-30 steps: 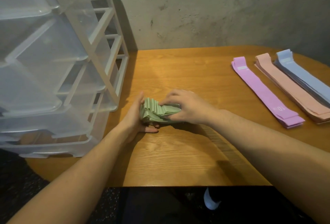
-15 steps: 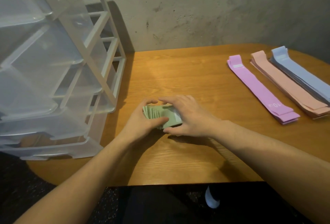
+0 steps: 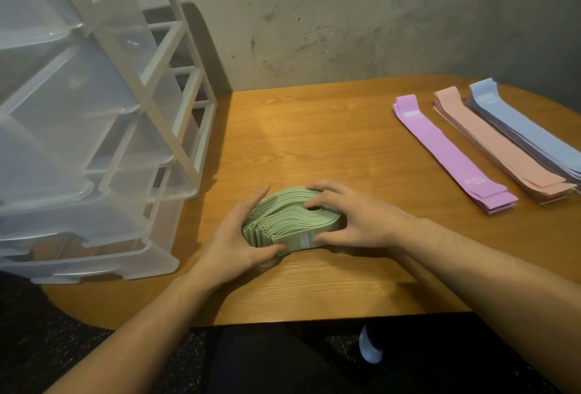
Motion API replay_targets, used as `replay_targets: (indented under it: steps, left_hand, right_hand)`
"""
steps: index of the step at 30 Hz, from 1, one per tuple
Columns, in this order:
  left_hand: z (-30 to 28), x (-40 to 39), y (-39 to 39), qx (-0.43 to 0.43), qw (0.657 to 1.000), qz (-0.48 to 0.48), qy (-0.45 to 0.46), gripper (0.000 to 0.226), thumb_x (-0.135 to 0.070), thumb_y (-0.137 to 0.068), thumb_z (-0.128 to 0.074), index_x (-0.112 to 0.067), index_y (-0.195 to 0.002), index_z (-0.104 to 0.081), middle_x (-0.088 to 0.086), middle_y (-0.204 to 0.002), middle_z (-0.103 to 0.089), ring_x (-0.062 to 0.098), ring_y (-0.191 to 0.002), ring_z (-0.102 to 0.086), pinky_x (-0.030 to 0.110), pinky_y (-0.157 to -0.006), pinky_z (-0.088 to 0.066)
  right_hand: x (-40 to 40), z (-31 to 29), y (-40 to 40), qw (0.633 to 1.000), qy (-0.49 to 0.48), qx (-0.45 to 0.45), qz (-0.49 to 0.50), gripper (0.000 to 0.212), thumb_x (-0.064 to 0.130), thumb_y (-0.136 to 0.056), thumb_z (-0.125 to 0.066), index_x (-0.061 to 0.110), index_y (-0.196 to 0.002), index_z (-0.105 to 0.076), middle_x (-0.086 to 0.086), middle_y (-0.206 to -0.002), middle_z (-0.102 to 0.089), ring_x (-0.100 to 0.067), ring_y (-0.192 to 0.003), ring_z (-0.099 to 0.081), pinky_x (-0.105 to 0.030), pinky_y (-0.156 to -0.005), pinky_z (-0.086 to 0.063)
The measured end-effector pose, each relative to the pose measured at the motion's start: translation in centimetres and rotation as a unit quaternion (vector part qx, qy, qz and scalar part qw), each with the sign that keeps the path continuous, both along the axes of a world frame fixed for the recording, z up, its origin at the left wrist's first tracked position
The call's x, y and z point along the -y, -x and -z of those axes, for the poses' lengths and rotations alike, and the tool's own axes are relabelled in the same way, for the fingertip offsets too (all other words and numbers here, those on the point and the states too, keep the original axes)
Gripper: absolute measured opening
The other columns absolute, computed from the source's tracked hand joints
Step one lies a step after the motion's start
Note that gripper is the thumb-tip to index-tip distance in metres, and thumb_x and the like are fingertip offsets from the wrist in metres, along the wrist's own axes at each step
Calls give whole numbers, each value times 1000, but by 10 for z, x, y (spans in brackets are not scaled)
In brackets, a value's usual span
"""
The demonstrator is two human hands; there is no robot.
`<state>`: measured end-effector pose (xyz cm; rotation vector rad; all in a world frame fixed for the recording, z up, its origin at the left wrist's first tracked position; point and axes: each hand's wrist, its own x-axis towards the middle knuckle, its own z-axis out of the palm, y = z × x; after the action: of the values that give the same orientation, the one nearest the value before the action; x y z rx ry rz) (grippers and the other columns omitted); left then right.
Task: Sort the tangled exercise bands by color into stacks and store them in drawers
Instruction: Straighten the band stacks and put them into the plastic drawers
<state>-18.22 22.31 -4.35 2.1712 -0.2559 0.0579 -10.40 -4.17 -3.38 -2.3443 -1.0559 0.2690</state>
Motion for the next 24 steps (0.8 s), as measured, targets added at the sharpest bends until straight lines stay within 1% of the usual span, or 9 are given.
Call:
replay_targets:
  steps: [2, 4, 7, 10, 14, 17, 19, 21, 24]
  left_hand:
    - [-1, -3, -2, 13, 999, 23, -45, 92, -58, -69, -80, -55, -147, -31, -26, -145, -43, 1, -136, -42, 30, -113, -38]
    - [-4, -5, -4, 19, 993, 36, -107, 91, -61, -71, -75, -56, -148, -27, -19, -146, -44, 4, -135, -44, 43, -112, -41]
    - [-8, -2, -8, 41, 971, 45, -233, 98, -63, -75, -68, -50, -154, -13, -15, -142, -47, 3, -130, -43, 42, -116, -34]
    - [-11, 0, -13, 5, 971, 62, -231, 95, -60, -78, -64, -43, -157, -13, -16, -141, -43, 0, -126, -41, 32, -109, -41]
    - [-14, -5, -19, 4, 953, 105, -284, 87, -59, -86, -56, -37, -159, -14, -16, -152, -27, 2, -134, -33, 35, -108, -44]
    - [-19, -5, -24, 27, 917, 115, -380, 91, -65, -90, -49, -32, -161, -1, -9, -160, -20, 11, -139, -33, 33, -113, -37]
    - [-20, -6, -26, 38, 904, 114, -410, 94, -66, -90, -46, -30, -161, 4, -5, -162, -19, 15, -142, -30, 34, -117, -28]
    - [-18, -7, -26, 46, 905, 116, -406, 94, -67, -89, -44, -28, -161, 4, -3, -161, -21, 16, -143, -28, 32, -118, -24]
    - [-10, -10, -23, 38, 924, 122, -360, 92, -67, -88, -42, -30, -161, -1, -5, -156, -24, 11, -140, -28, 29, -117, -29]
  right_hand:
    - [-1, 0, 1, 1000, -3, 3, 3, 43, 43, -85, -76, 25, -117, -53, 10, -154, -32, -4, -131, -41, -28, -107, -40]
    - [-2, -2, 1, 1000, 10, 8, 1, 38, 44, -85, -75, 27, -104, -46, 10, -152, -33, -6, -125, -45, -28, -101, -42]
    - [-2, -8, 0, 998, 41, 41, -3, 43, 50, -84, -75, 27, -97, -41, 9, -148, -37, -5, -114, -47, -21, -89, -41]
    - [-5, -11, -3, 992, 85, 91, 12, 50, 61, -79, -73, 28, -95, -38, 10, -142, -39, -10, -106, -52, -28, -84, -49]
    - [-9, -9, -2, 989, 80, 125, 11, 52, 71, -78, -64, 31, -95, -36, 3, -143, -39, -16, -121, -46, -37, -99, -48]
    - [-9, -7, -3, 992, 78, 94, -32, 54, 63, -86, -65, 29, -122, -42, 0, -160, -26, -16, -139, -34, -36, -116, -33]
    - [-9, -5, -4, 989, 109, 88, -52, 76, 64, -91, -55, 34, -152, -23, 3, -166, -13, -15, -146, -26, -35, -119, -26]
    - [-9, -1, -6, 976, 161, 136, -64, 79, 71, -94, -38, 38, -158, -6, 5, -168, -4, -18, -149, -23, -42, -120, -27]
    - [-8, 2, -8, 967, 188, 159, -65, 79, 76, -93, -25, 37, -159, -2, 5, -168, -1, -21, -149, -25, -45, -117, -31]
